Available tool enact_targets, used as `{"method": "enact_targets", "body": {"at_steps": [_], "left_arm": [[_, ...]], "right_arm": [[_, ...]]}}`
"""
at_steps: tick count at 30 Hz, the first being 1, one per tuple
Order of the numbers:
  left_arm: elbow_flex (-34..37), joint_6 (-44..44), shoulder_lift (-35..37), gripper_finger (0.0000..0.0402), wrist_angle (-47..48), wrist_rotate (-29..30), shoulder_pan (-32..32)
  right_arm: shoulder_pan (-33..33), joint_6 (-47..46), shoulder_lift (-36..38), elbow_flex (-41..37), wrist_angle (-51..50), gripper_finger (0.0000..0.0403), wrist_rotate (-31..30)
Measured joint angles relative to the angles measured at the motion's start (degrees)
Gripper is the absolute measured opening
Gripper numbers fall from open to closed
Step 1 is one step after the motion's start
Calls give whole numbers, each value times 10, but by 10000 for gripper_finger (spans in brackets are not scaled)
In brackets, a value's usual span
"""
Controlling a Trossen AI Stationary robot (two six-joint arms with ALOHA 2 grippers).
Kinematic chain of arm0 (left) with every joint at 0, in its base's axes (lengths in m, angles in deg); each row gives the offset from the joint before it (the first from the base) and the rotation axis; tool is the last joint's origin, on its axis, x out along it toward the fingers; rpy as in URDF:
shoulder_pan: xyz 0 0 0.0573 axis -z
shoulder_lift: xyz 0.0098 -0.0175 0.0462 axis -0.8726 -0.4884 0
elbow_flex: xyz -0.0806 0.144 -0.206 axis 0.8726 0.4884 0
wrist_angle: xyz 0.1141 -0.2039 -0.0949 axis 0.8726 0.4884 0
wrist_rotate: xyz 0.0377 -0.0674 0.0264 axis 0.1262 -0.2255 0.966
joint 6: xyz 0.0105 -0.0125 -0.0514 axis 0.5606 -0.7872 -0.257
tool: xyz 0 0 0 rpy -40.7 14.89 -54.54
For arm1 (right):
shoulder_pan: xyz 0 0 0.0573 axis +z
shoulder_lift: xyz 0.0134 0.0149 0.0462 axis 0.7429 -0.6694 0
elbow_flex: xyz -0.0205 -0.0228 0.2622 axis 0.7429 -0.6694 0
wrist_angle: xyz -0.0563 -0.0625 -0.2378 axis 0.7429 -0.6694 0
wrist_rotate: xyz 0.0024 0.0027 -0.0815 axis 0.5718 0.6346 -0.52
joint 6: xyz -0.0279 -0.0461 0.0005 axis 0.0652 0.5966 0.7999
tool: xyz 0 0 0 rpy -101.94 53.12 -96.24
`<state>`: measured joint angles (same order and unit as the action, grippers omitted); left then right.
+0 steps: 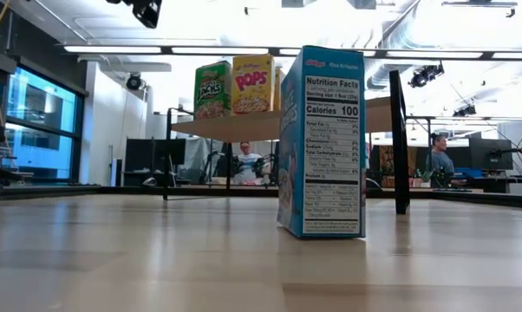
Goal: Stack cereal on shelf
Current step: Put the right blue cereal box on the shelf
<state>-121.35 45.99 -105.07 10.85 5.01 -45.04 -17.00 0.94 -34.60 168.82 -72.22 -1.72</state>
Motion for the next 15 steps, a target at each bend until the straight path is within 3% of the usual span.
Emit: {"method": "enact_targets", "body": {"at_steps": [2, 6, 10, 15], "left_arm": [[0, -3, 3, 0, 9, 0, 0], [0, -14, 2, 0, 30, 0, 0], [0, -15, 2, 0, 34, 0, 0], [0, -7, 2, 0, 32, 0, 0]], "right_arm": [[-2, -72, -37, 63, -102, 271, -18], [-14, -241, -8, -36, -92, 271, -1], [-25, -266, -5, -93, -90, 271, 75], [-37, -296, -6, -146, -32, 271, 88]]}}
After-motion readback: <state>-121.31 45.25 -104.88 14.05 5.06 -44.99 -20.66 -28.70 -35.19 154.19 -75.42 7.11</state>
